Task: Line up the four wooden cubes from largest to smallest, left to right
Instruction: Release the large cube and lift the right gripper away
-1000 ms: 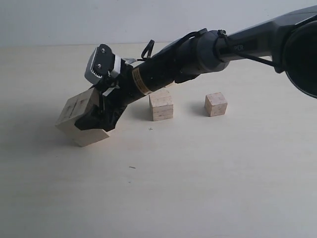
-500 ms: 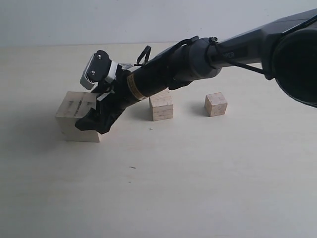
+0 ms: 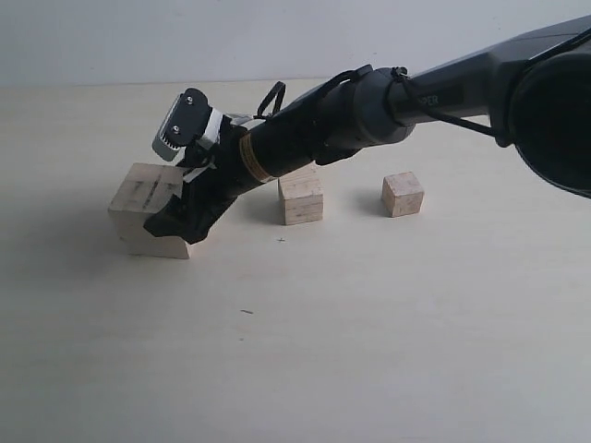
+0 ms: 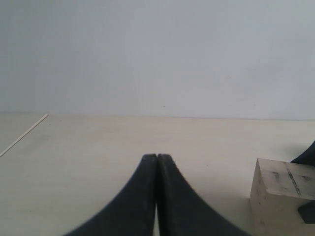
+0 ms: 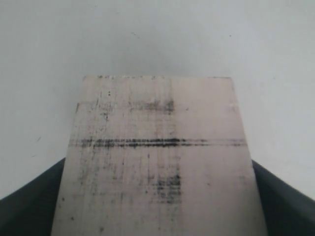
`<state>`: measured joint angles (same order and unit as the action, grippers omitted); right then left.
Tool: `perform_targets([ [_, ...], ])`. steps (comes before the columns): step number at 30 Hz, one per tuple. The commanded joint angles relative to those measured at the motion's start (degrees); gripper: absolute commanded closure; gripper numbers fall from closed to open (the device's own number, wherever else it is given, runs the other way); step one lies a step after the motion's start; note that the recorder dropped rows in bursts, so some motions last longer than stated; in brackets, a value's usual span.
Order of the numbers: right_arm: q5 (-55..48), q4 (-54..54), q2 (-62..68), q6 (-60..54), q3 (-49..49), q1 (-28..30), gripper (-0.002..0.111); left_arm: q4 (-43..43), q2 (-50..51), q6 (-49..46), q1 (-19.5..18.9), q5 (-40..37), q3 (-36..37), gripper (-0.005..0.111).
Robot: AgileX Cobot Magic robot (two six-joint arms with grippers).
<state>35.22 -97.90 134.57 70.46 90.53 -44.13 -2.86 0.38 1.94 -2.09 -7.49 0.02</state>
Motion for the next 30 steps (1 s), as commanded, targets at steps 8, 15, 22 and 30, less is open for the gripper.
perform_targets([
  [8,4.0,-2.0,0.2,-2.6,-0.4,0.1,0.032,0.4,-0.4,0.1,-0.1,0.0,0.0,0.104],
  [15,4.0,-2.0,-0.8,-0.6,-0.4,0.1,0.024,0.4,-0.4,0.1,-0.1,0.0,0.0,0.104],
  [22,3.7,-2.0,-5.8,0.1,-0.4,0.1,0.003,0.4,-0.4,0.1,-0.1,0.0,0.0,0.104],
  [30,3.7,-2.0,-33.8,21.8,-0.8,8.7,0.004,0.4,-0.4,0.1,-0.1,0.0,0.0,0.104],
])
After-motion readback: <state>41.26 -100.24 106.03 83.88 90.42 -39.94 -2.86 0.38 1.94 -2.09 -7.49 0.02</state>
